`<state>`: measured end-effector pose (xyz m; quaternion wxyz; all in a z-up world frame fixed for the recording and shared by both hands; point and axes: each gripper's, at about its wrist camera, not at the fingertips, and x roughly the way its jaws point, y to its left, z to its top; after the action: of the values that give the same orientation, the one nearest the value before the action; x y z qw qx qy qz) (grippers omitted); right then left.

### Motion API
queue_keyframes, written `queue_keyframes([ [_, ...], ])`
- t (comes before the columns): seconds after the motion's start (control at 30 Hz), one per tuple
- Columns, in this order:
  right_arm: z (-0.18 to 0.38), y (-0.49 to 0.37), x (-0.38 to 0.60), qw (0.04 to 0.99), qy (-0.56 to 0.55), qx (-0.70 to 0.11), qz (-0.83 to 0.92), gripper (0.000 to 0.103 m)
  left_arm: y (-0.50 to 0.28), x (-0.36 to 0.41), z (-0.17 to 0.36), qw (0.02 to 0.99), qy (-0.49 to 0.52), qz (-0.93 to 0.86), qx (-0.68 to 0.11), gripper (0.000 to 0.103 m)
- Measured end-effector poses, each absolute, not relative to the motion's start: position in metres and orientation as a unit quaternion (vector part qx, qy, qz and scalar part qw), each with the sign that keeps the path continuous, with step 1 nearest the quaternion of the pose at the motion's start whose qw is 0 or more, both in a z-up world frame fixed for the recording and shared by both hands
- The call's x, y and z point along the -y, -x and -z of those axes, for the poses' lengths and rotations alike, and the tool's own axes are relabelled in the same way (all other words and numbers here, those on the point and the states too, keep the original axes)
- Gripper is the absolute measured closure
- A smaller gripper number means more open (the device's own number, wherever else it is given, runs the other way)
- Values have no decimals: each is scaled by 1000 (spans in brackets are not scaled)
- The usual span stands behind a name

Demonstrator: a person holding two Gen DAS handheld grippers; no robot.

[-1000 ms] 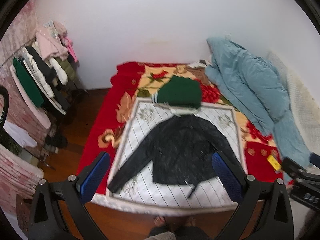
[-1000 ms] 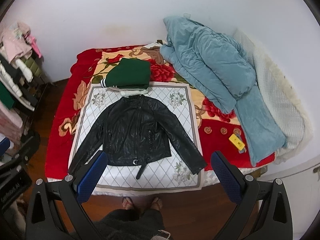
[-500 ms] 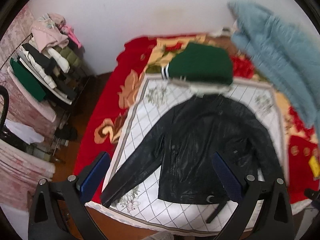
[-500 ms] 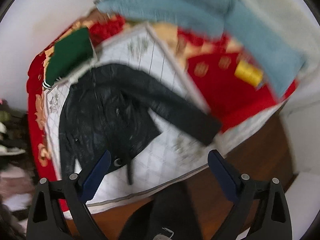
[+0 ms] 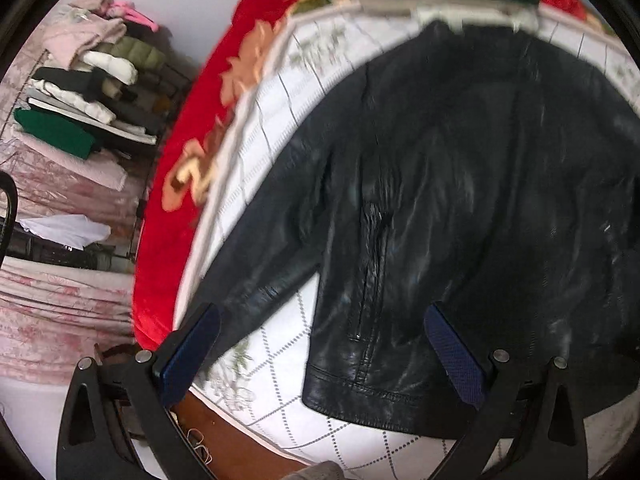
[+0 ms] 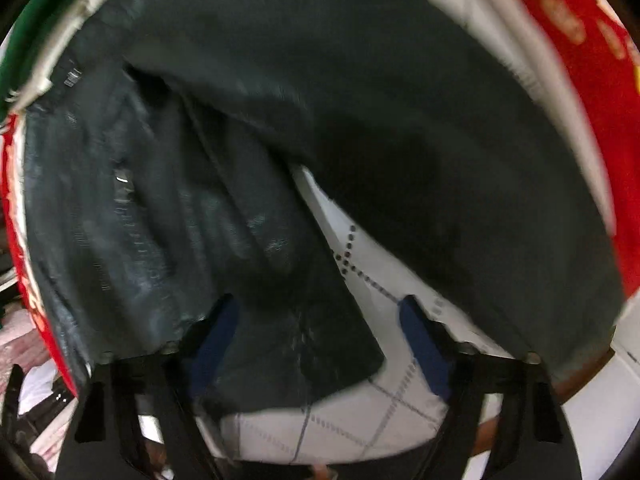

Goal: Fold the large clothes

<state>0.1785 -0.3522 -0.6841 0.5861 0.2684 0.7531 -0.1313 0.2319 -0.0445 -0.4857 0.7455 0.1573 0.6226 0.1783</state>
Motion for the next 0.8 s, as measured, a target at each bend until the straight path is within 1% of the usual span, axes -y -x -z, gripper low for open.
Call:
queue_keyframes([
  [0.03,684,-177,349,597,-261,-747,133,42,-230,46,493,742,-161,-174,-627,0],
  [0.07,683,-176,346,605,-256,-742,132,54,-229,49,500,738,-166,-168,-633,0],
  [0.1,681,-172,343,611,-253,-738,131,61,-230,52,504,735,-170,-163,-635,0],
  [0.13,678,-167,341,614,-258,-735,131,72,-229,55,509,734,-175,-157,-637,0],
  [0.17,672,-162,341,619,-269,-726,130,80,-229,60,512,733,-178,-152,-639,0],
  [0.2,667,-156,341,620,-281,-721,129,83,-229,64,514,731,-181,-145,-641,0],
  [0.33,675,-144,341,593,-305,-733,132,82,-233,83,517,731,-195,-117,-644,0],
  [0.37,678,-144,343,589,-313,-733,132,78,-236,89,516,733,-198,-110,-642,0],
  [0.4,676,-144,346,585,-327,-731,131,77,-239,95,514,736,-201,-101,-638,0],
  [0.43,671,-141,351,585,-348,-720,131,74,-242,103,511,740,-206,-93,-633,0],
  [0.5,657,-126,362,595,-382,-692,148,62,-249,118,506,752,-211,-74,-621,0],
  [0.53,648,-113,370,598,-403,-672,169,59,-251,125,506,755,-213,-65,-617,0],
  [0.57,643,-98,378,596,-428,-653,186,53,-254,134,506,758,-217,-55,-613,0],
  [0.6,641,-85,385,591,-449,-639,199,48,-256,145,508,760,-222,-43,-610,0],
  [0.67,642,-48,403,575,-503,-601,234,48,-259,163,513,761,-226,-26,-607,0],
  [0.73,656,-19,418,554,-538,-576,269,48,-260,182,518,764,-234,-10,-601,0],
  [0.8,673,2,428,536,-590,-533,284,48,-261,199,523,765,-239,5,-598,0],
])
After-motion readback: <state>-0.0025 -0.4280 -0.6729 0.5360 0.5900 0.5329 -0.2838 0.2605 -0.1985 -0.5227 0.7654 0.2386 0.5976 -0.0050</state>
